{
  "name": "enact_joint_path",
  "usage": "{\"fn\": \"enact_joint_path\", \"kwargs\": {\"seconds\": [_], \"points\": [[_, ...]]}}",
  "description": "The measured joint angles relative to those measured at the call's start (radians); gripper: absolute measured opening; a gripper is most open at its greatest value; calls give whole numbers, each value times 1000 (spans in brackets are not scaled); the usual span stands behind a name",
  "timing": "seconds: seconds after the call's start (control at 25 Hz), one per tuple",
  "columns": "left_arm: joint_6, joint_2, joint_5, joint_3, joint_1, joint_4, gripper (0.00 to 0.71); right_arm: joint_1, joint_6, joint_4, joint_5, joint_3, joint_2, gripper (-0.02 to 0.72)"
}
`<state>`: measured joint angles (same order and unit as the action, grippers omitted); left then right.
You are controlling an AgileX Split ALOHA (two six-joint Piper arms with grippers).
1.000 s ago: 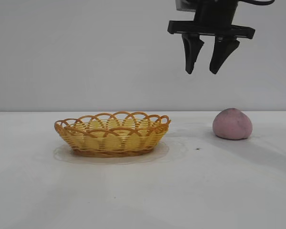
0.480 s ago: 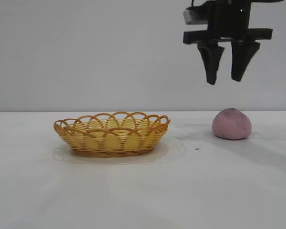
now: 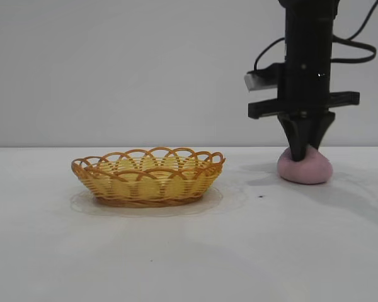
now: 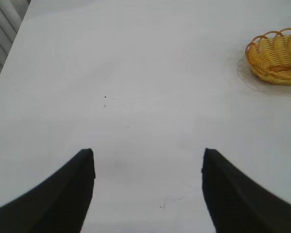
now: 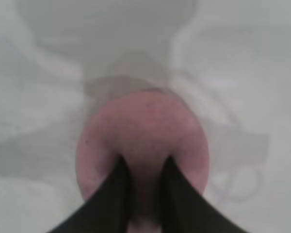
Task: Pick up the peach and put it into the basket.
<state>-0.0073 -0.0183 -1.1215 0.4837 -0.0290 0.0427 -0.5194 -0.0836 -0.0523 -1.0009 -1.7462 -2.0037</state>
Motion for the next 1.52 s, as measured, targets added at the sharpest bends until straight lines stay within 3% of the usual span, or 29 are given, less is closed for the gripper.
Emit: {"fn": "enact_joint_path", "kwargs": {"seconds": [0.16,0.6,0.64,0.68,0.84,0.92,0.96,1.08,1.24,1.32,1.52], "points": [[0,0,0,0,0,0,420,-84,-51,-93,2,-6,9,0],[2,0,0,0,0,0,420,-144,-89,-203,26,0,-188,0],[2,0,0,0,0,0,420,-144,-89,-208,28,0,-194,57],[2,0,0,0,0,0,420,-144,-89,-208,32,0,-196,57],[2,0,0,0,0,0,420,-144,-87,-212,49,0,-200,344],[2,0,0,0,0,0,420,-144,-87,-212,53,0,-192,449],[2,0,0,0,0,0,420,-144,-87,-208,53,0,-180,480],[2,0,0,0,0,0,420,-132,-41,-154,53,0,-112,477],[2,0,0,0,0,0,420,-12,121,8,7,-2,-46,502],[2,0,0,0,0,0,420,86,163,69,-28,-2,-44,502],[2,0,0,0,0,0,420,316,193,100,-73,-2,-73,502]]}}
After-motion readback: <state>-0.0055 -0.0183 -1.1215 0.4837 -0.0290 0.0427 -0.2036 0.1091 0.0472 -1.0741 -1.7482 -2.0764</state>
